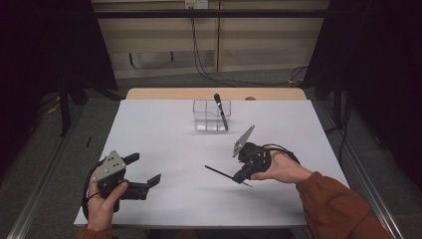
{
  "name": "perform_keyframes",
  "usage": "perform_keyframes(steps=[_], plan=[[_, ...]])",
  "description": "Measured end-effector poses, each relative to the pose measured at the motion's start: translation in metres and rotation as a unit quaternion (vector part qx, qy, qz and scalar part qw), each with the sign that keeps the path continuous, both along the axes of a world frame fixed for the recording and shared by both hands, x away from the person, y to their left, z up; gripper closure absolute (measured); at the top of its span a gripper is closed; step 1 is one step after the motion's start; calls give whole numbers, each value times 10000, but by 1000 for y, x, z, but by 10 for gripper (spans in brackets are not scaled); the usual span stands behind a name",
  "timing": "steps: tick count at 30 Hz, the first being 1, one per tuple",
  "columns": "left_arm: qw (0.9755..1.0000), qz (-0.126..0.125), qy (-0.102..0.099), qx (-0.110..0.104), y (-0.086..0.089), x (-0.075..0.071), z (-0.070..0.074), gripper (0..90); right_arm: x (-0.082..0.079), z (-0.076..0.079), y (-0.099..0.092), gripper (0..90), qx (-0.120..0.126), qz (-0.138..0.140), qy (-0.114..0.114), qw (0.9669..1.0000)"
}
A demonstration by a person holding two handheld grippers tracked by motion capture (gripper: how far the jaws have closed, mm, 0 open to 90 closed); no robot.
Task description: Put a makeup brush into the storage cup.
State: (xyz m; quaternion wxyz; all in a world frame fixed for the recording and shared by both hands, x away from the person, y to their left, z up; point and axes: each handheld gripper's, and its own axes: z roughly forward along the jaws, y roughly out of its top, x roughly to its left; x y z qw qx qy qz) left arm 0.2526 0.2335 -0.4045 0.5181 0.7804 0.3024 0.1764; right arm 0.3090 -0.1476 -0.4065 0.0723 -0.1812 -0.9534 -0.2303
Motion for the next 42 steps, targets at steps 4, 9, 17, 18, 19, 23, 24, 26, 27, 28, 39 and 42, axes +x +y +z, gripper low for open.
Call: perform_keyframes(steps=[4,9,17,18,19,23,24,26,27,28,39,42], plan=[[9997,-214,0,100,-9,1,1,19,0,-1,0,862,-37,-25,10,10000],[9994,-339,17,83,-18,4,3,18,2,-4,1,861,8,4,14,10000],[9972,-694,68,253,-38,15,8,20,1,-6,5,861,5,76,34,10000],[9970,-732,70,246,-40,16,9,20,1,-6,5,861,8,98,40,9999],[9971,-734,53,211,-43,16,9,19,1,-6,5,861,3,94,31,10000],[9965,-817,56,162,-50,18,10,17,1,-6,5,861,-16,49,53,10000],[9963,-844,56,167,-52,19,10,17,2,-6,5,861,3,76,30,10000],[9957,-899,106,173,-56,19,10,17,2,-6,5,861,-12,55,26,10000],[9953,-944,122,183,-58,19,11,18,2,-6,5,861,-9,62,23,10000],[9951,-965,120,158,-60,19,11,18,1,-6,5,861,-10,63,32,10000],[9868,-1520,232,503,-88,24,17,22,0,-9,13,861,-64,227,75,9997],[9829,-1685,348,652,-98,24,16,24,0,-9,12,861,-64,246,74,9996]])
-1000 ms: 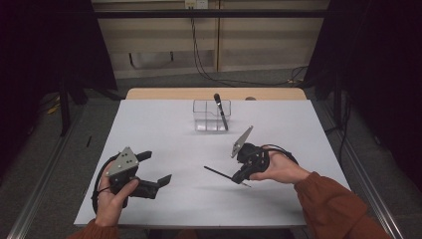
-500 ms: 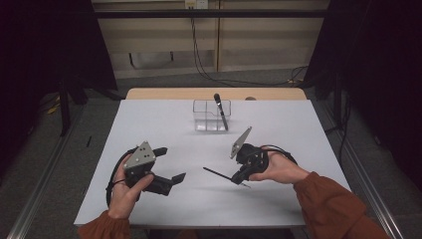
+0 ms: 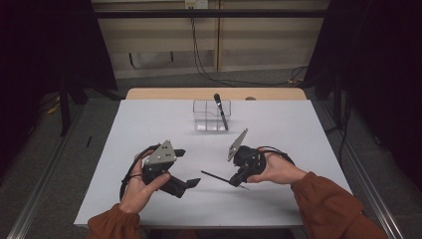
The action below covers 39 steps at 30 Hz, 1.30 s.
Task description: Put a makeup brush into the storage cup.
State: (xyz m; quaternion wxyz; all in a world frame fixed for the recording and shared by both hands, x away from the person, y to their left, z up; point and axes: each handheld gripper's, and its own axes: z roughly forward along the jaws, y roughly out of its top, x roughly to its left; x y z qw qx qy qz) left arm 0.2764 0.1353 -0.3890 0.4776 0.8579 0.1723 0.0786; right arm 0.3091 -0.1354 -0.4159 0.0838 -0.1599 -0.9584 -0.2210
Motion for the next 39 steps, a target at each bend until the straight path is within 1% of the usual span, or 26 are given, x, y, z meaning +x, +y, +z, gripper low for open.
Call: perform_keyframes(steps=[1,2,4,5,6,7,8,9,11,13,15,17,20,21,23,24,25,26,28,29,31,32,33,35,37,39], plan=[[9999,-68,46,60,-3,0,-1,24,0,0,0,862,-16,-13,24,10000],[9999,-84,82,62,-6,1,-1,24,-1,0,0,861,-16,7,18,10000],[9997,-147,114,176,-10,2,-2,24,-1,0,0,861,-25,57,20,10000],[9996,-170,132,187,-12,2,-2,25,-1,0,0,861,-22,110,21,9999],[9993,-210,176,253,-14,3,-1,27,-1,0,0,861,-44,120,17,9999],[9991,-245,229,260,-16,3,-2,27,-2,0,0,861,-77,119,39,9999],[9984,-336,269,365,-17,5,-1,30,-2,0,1,861,-78,147,37,9999],[9978,-404,315,417,-19,5,-2,34,-2,0,1,862,-97,151,49,9998],[9965,-473,401,568,-23,6,-2,34,-1,-1,2,862,-119,187,48,9997],[9943,-573,495,747,-27,6,-4,34,-1,-1,2,862,-151,183,49,9997],[9929,-637,557,834,-29,8,-5,33,-1,-1,4,861,-192,252,32,9995],[9919,-654,620,891,-31,9,-6,34,-1,1,5,862,-241,216,49,9995],[9906,-678,632,1005,-32,11,-6,35,0,1,6,862,-286,266,7,9992],[9906,-651,646,1015,-33,12,-6,36,0,1,7,862,-317,303,20,9990],[9895,-703,652,1081,-33,12,-6,41,0,1,8,862,-368,332,1,9988],[9887,-736,674,1122,-34,12,-7,42,0,1,8,861,-392,351,-4,9986],[9873,-763,704,1205,-34,12,-8,42,0,1,8,862,-419,368,-33,9984],[9865,-787,692,1259,-35,11,-8,42,-1,1,9,862,-487,414,-44,9979],[9841,-841,726,1383,-35,11,-10,43,-3,1,9,862,-528,485,-58,9974],[9840,-844,725,1393,-35,11,-10,43,-3,1,9,861,-538,552,-87,9970],[9833,-870,735,1423,-36,12,-11,46,-3,2,9,862,-555,599,-99,9966],[9829,-873,722,1450,-36,12,-11,47,-3,3,9,862,-578,583,-99,9966],[9829,-864,729,1450,-36,12,-11,48,-3,4,10,862,-572,638,-127,9962],[9820,-878,733,1506,-36,13,-9,50,-3,5,11,862,-614,628,-138,9960],[9819,-907,700,1510,-35,14,-8,57,-1,5,12,862,-627,689,-147,9955],[9817,-885,681,1541,-35,14,-8,61,-2,6,13,862,-690,621,-165,9955]])
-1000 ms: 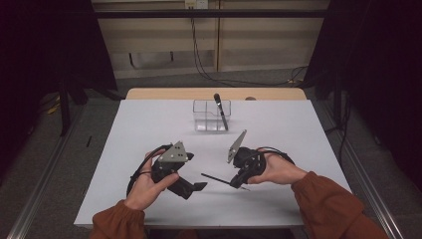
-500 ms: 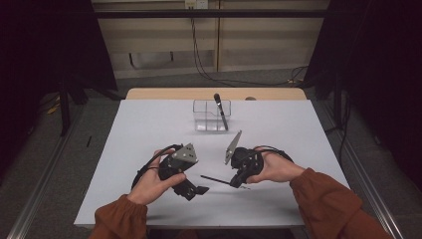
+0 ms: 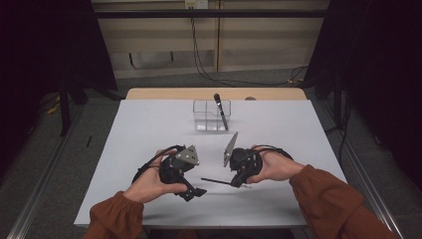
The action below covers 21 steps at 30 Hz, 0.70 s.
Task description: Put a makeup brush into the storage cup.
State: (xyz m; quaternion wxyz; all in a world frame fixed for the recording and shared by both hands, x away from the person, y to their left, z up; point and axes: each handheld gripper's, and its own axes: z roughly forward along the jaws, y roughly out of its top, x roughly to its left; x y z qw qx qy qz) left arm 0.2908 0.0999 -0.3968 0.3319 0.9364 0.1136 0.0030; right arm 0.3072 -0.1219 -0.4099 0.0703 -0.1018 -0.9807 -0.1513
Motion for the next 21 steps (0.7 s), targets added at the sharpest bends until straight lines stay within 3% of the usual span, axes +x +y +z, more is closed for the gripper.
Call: perform_keyframes(steps=[2,6,9,11,13,15,21], plan=[[9999,-44,-130,63,-1,-1,0,83,1,0,0,862,33,73,-36,10000],[9998,-87,-71,177,-3,0,-3,108,1,0,1,862,-5,91,-55,9999],[9989,-248,-192,350,-7,-1,-6,136,1,0,2,862,-19,90,-48,9999],[9989,-228,-49,419,-10,0,-7,155,1,1,3,862,-47,137,-41,9999],[9981,-173,19,588,-14,0,-6,153,1,1,4,862,-3,169,-118,9998],[9965,-238,-113,790,-16,-1,-5,153,0,2,4,862,-6,204,-84,9998],[9947,-189,288,970,-17,1,-6,189,-1,1,7,862,42,231,-90,9997]])
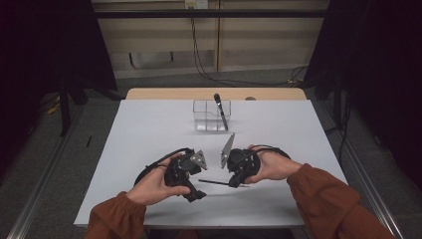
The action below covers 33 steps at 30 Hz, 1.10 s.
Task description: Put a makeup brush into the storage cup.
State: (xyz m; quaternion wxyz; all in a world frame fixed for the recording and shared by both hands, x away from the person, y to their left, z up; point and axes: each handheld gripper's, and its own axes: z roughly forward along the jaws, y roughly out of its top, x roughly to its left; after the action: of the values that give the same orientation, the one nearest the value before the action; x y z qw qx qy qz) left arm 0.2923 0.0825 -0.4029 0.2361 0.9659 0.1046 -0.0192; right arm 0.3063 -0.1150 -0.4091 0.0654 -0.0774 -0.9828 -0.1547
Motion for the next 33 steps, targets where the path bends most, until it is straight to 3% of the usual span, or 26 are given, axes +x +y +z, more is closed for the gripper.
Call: perform_keyframes(steps=[3,5,8,11,15,17,21,26,33], plan=[[9998,4,188,-53,1,4,0,173,0,-1,1,862,30,78,5,10000],[9989,-229,382,-112,2,6,-1,143,1,-1,1,862,49,113,-8,9999],[9987,-310,388,-95,-1,6,-2,139,0,-1,2,862,7,95,64,9999],[9988,-324,343,-122,-3,6,-3,211,0,-2,3,862,38,106,61,9999],[9987,-227,368,-287,-3,11,-2,392,-2,-1,4,862,30,124,71,9999],[9986,-315,387,-202,-4,13,-2,466,-2,-1,4,862,42,117,49,9999],[9985,-317,344,-268,-7,14,-6,568,-1,-2,4,862,109,139,19,9998],[9988,-394,205,-183,-9,14,-8,638,-1,-2,5,862,105,159,2,9998],[9987,-439,128,-240,-9,12,-9,763,-1,-2,5,862,137,163,-38,9998]])
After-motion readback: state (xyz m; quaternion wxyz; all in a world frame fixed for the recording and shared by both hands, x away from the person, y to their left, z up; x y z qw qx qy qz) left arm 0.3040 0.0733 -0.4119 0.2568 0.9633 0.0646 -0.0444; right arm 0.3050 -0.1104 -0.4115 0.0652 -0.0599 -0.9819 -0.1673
